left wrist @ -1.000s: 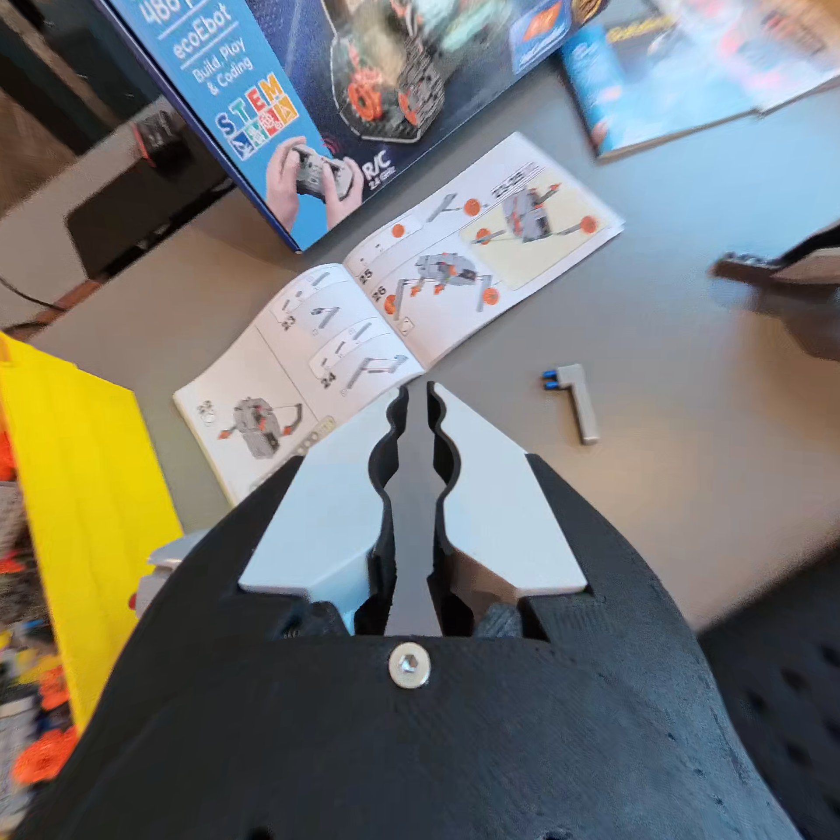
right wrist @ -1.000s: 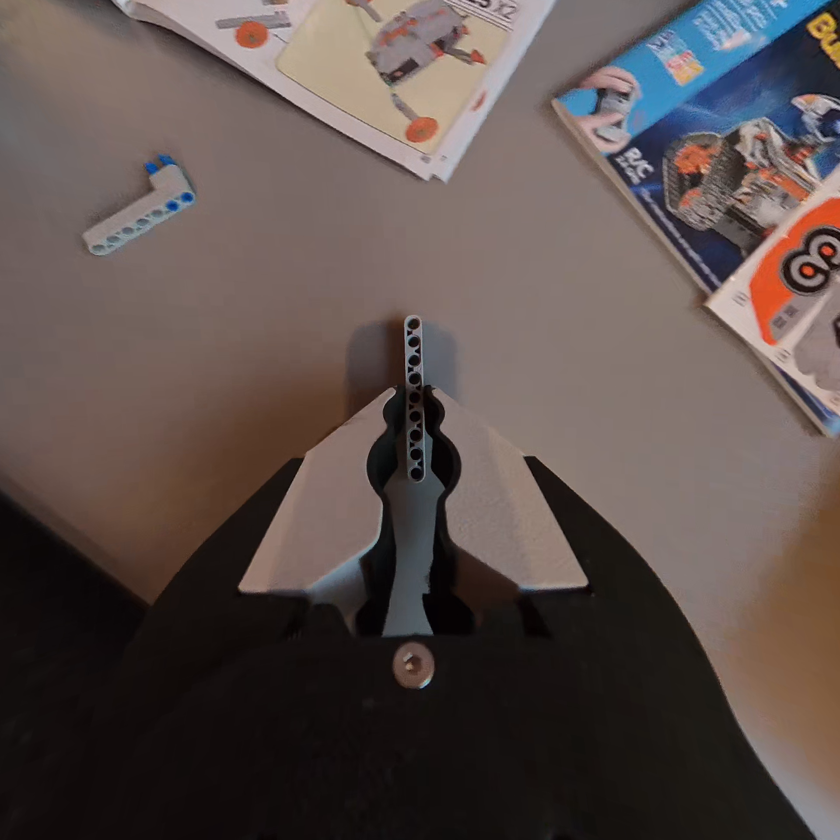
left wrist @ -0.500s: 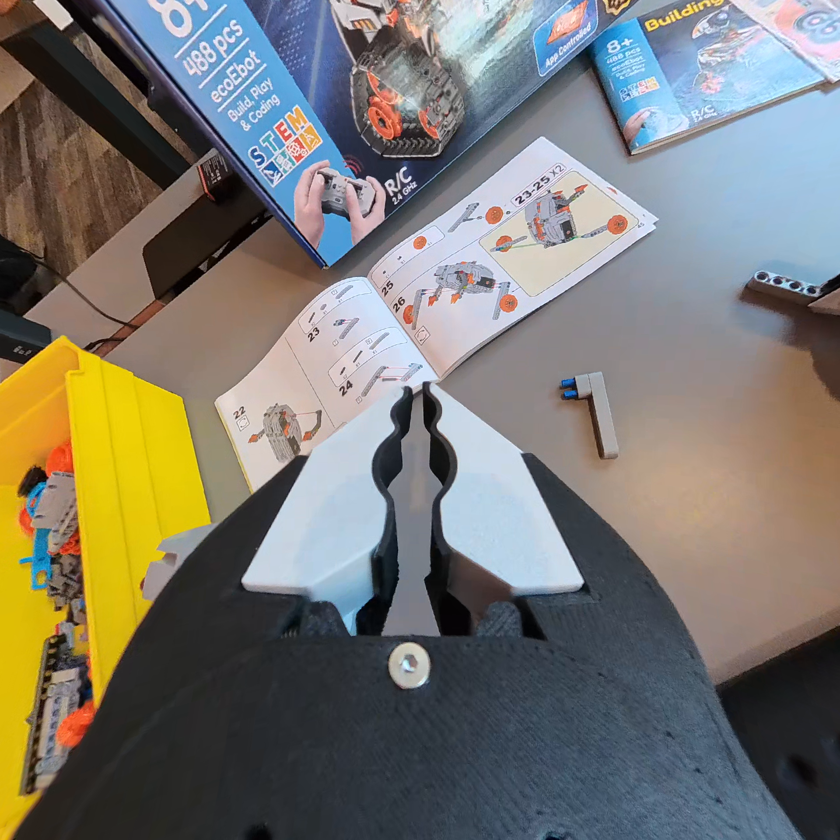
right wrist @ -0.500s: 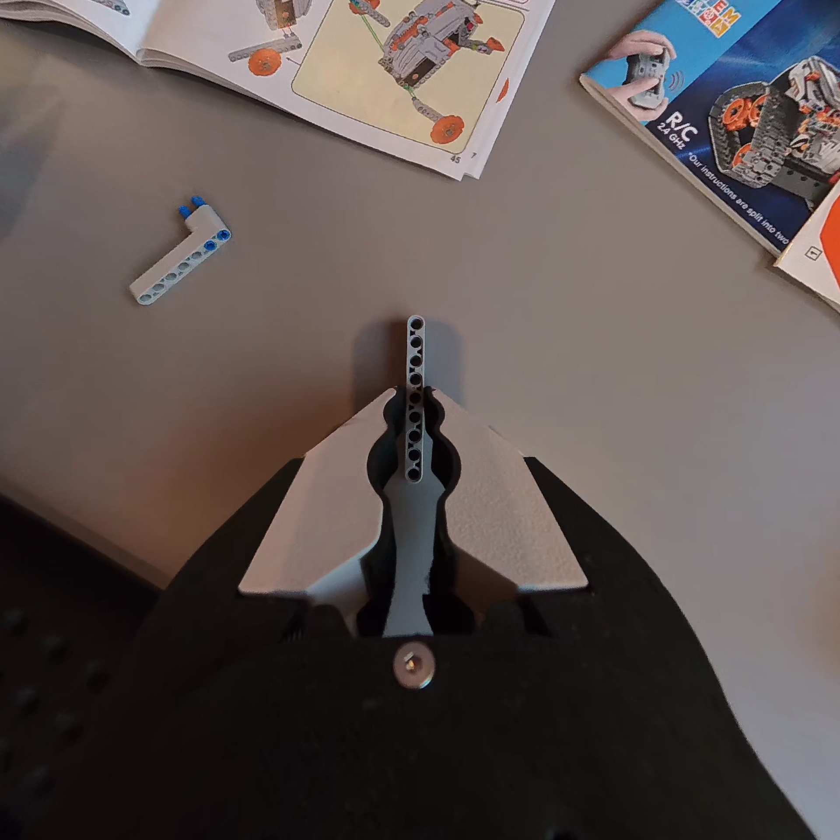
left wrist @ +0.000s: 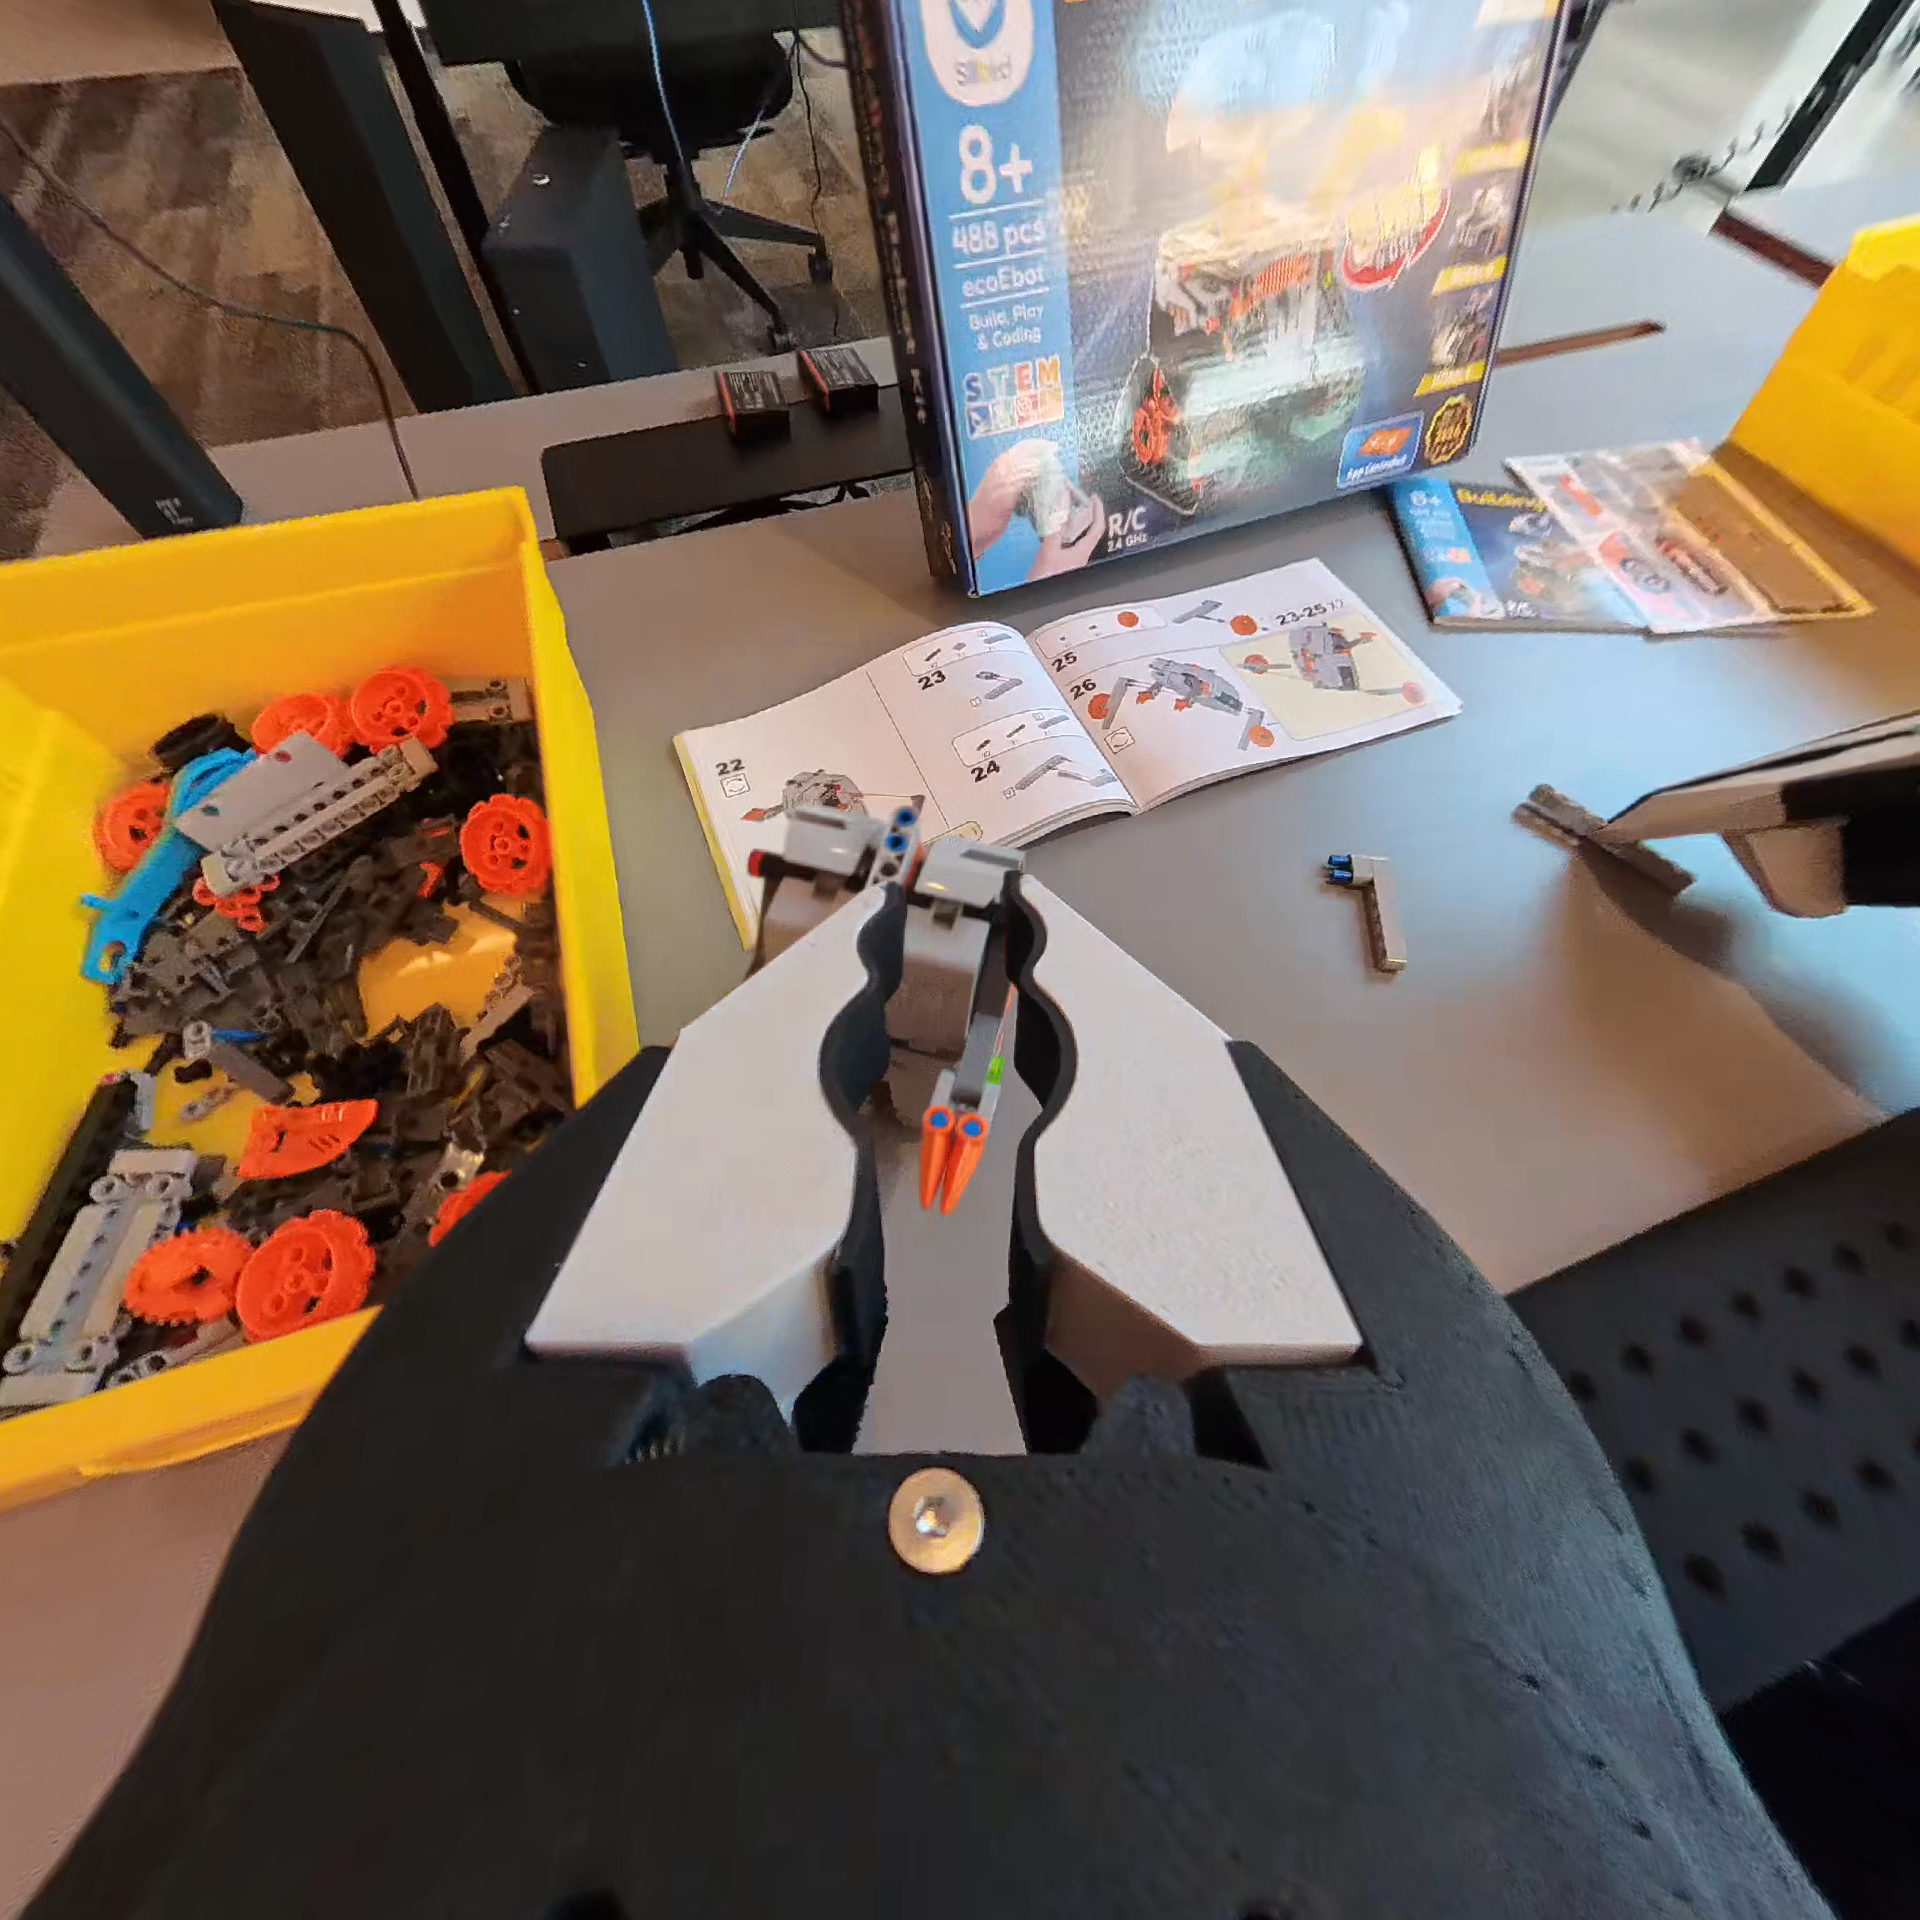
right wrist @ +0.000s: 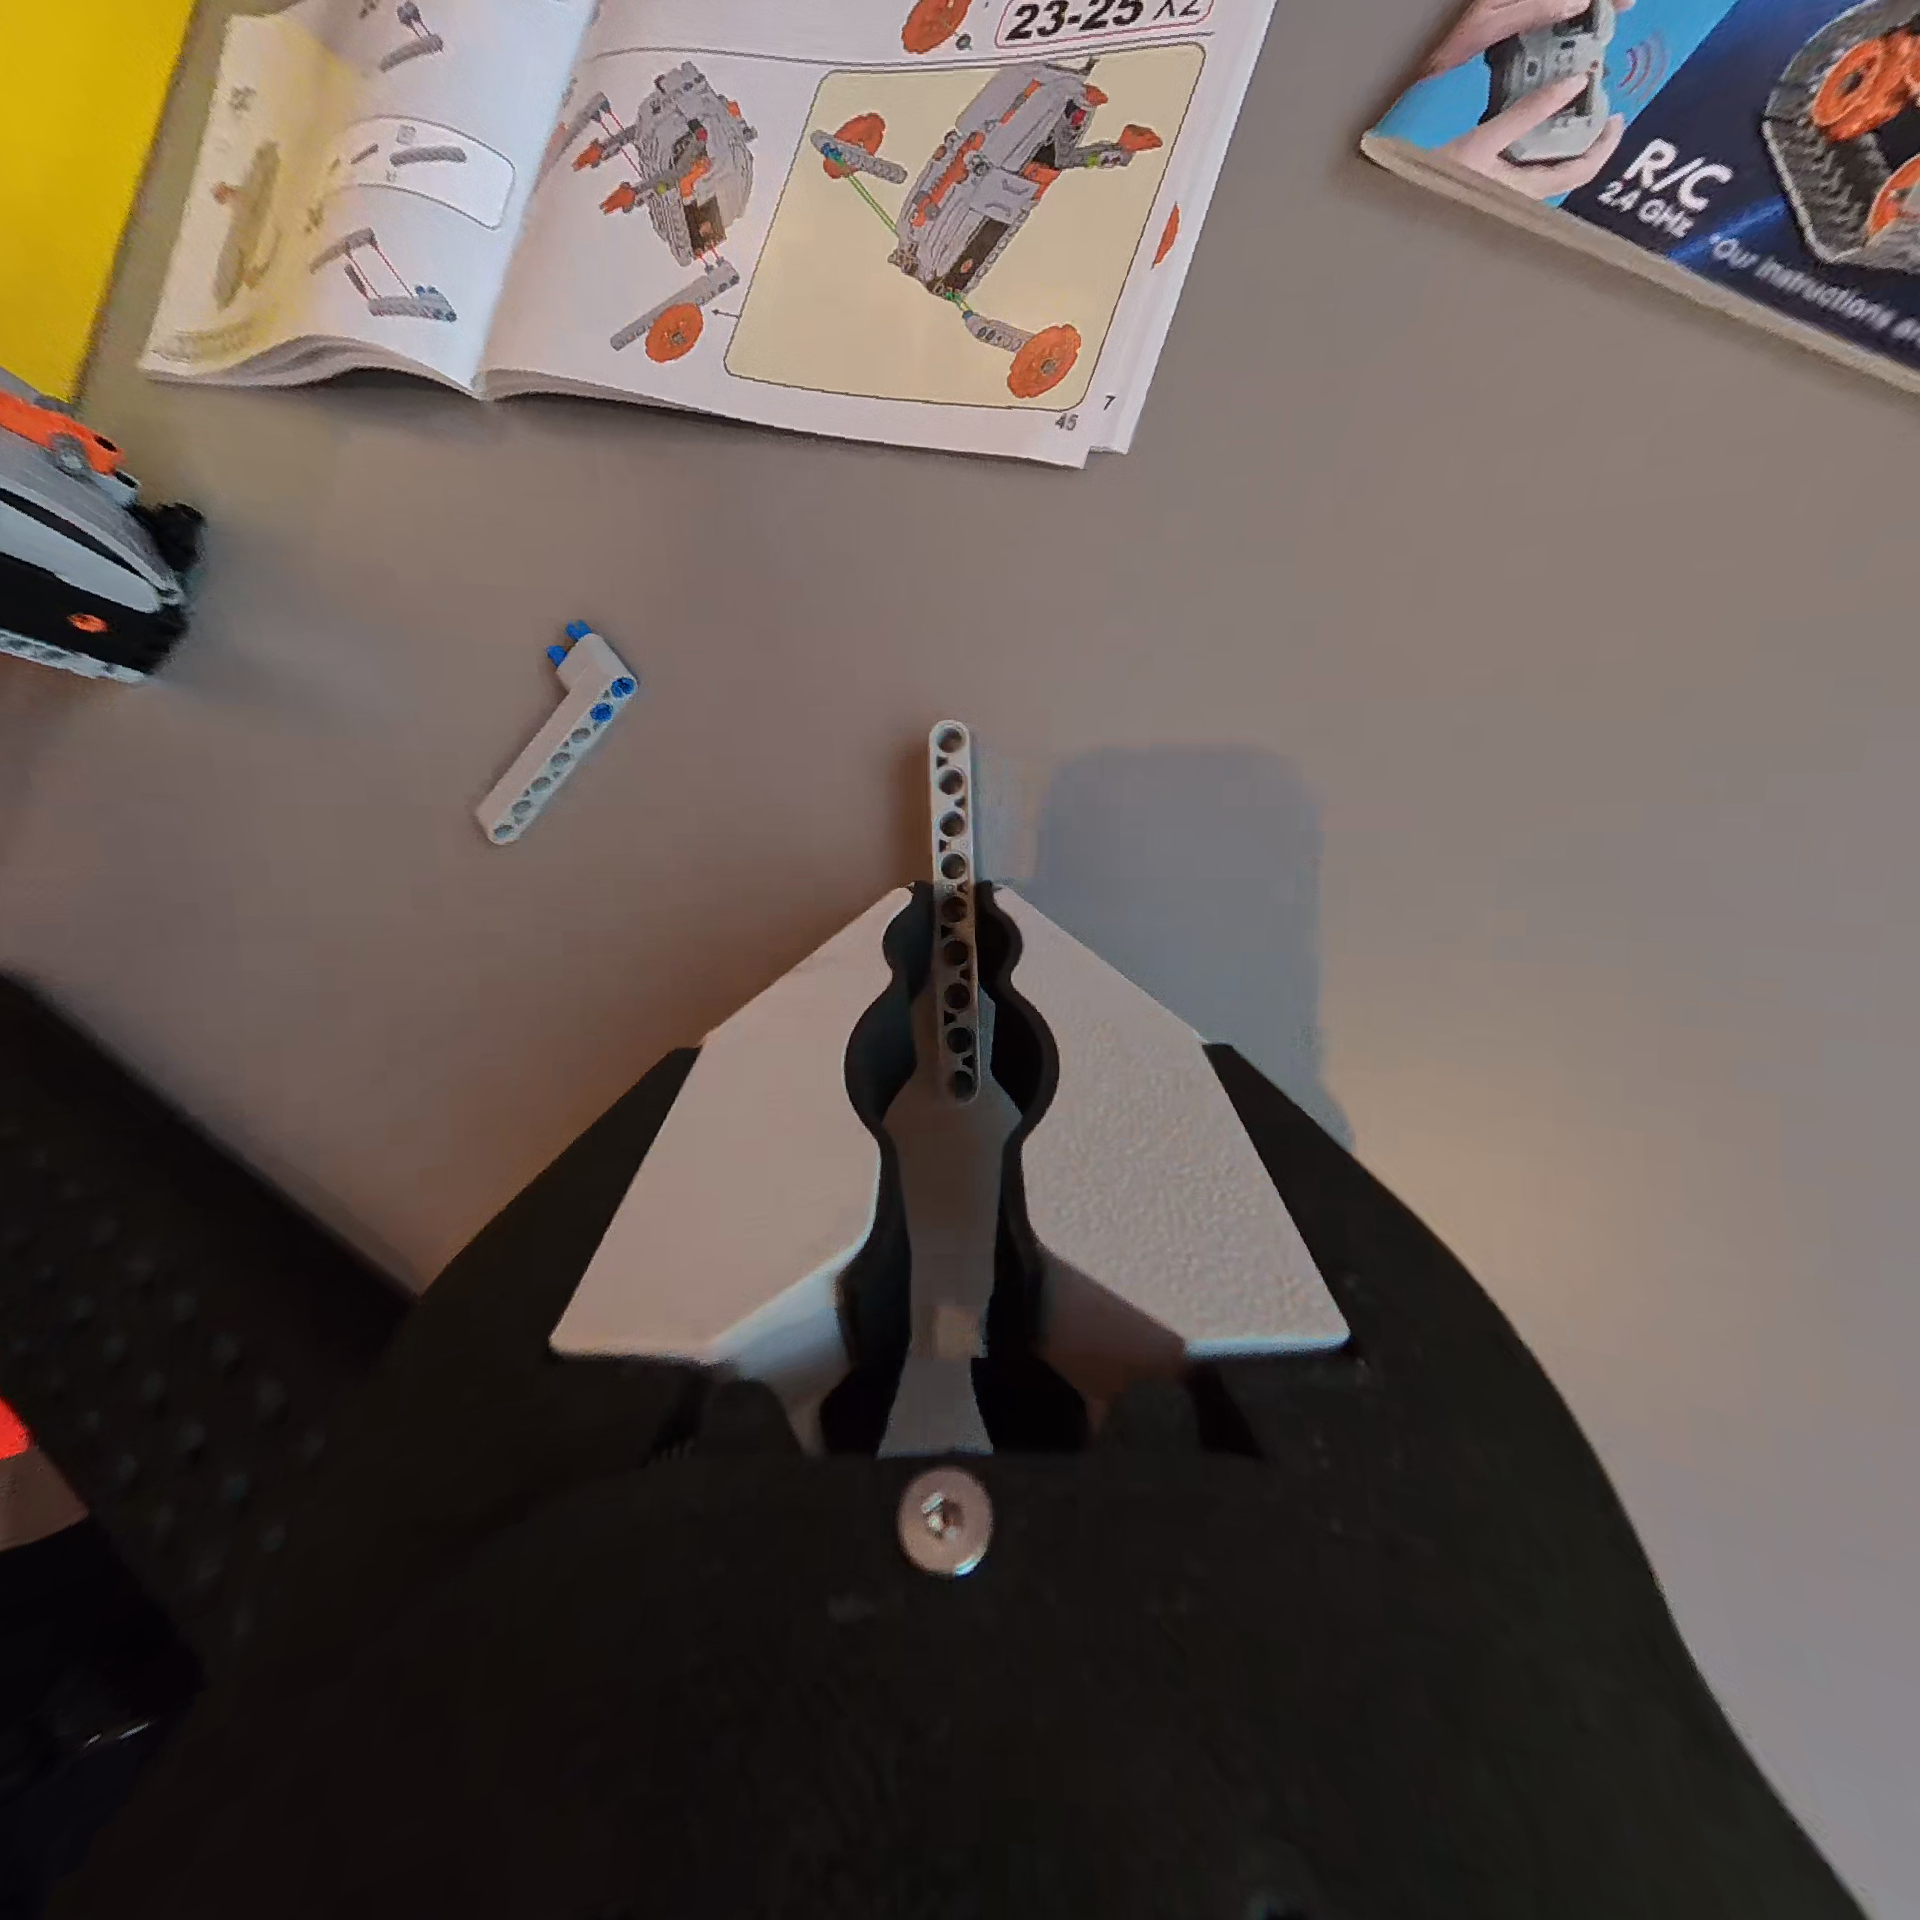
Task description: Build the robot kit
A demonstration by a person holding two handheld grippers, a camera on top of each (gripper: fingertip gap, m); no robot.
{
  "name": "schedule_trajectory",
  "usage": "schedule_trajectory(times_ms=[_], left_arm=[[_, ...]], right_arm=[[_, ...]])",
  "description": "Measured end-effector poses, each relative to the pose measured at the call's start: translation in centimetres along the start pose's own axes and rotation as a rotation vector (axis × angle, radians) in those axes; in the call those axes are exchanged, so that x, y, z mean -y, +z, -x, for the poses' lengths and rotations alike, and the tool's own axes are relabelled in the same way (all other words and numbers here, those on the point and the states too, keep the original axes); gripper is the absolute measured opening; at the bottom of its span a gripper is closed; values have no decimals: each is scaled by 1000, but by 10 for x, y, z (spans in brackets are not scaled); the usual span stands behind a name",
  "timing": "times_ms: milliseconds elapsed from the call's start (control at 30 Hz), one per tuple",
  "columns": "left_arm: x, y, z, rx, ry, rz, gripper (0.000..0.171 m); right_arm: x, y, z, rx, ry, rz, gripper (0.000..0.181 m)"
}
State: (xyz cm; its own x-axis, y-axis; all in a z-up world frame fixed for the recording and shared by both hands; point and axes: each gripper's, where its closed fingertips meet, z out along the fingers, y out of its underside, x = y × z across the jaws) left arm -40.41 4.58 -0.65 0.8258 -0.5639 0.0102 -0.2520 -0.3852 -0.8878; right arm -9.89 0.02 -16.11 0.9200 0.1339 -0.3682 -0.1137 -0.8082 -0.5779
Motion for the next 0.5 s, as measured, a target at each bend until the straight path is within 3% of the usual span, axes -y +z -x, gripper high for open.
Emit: schedule_trajectory(times_ms=[167,367,500], left_arm=[[1,-9,6,-89,-77,-30,18],[9,-5,-10,-210,-99,-46,19],[9,6,-10,-172,-54,-25,19]], right_arm=[[2,-1,-1,205,193,1,6],[0,-4,-4,360,337,34,6],[0,-5,-5,415,375,43,6]])
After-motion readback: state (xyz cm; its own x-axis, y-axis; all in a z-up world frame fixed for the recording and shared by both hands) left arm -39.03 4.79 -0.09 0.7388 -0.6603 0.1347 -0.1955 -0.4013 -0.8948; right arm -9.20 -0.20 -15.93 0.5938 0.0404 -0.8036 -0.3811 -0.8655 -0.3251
